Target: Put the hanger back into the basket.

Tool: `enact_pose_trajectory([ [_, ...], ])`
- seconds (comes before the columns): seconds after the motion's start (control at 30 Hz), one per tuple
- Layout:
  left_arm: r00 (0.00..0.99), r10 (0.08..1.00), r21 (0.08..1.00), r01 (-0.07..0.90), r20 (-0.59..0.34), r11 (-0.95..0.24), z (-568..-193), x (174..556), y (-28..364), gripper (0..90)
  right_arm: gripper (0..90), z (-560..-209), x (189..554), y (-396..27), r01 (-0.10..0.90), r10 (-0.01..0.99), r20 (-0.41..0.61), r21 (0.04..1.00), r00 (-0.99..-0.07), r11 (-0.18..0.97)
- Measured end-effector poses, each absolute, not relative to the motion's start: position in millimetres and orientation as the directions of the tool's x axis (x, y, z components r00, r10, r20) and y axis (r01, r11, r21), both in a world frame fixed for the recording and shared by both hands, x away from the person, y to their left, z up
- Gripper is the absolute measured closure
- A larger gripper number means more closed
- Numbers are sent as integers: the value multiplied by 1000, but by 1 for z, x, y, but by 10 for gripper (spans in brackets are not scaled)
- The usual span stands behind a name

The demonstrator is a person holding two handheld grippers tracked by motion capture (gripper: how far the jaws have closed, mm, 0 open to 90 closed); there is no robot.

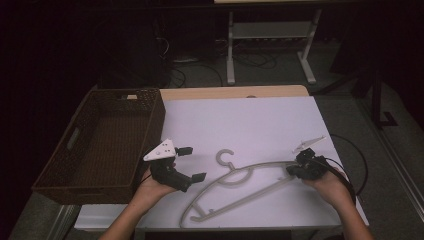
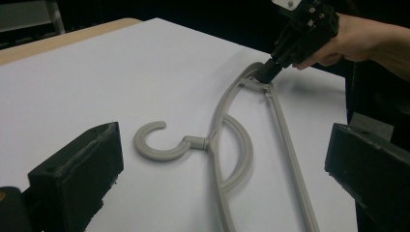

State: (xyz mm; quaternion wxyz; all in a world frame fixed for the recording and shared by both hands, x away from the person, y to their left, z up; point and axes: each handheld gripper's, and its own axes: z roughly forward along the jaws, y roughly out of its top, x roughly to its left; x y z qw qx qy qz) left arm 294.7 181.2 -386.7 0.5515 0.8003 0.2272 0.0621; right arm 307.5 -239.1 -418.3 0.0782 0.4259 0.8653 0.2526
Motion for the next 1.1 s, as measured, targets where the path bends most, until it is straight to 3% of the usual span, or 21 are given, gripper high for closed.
enact_pose_trajectory([
  [0.23, 889, 432, 911, 296, -153, -288, -387, 295, 181, 0, 895, -408, 302, -234, 655, 763, 77, 573, -642, 493],
  [0.47, 889, 431, 911, 296, -153, -287, -387, 295, 180, 0, 895, -401, 299, -181, 500, 627, 51, 654, -778, 567],
  [0.63, 888, 433, 913, 294, -152, -283, -386, 295, 181, 0, 894, -409, 302, -137, 427, 522, 70, 673, -850, 604],
  [0.97, 888, 434, 914, 294, -153, -280, -386, 295, 182, 0, 894, -425, 298, -85, 334, 368, 95, 663, -925, 670],
  [1.1, 888, 433, 914, 293, -152, -281, -386, 295, 182, 0, 895, -432, 297, -70, 283, 321, 61, 647, -945, 709],
])
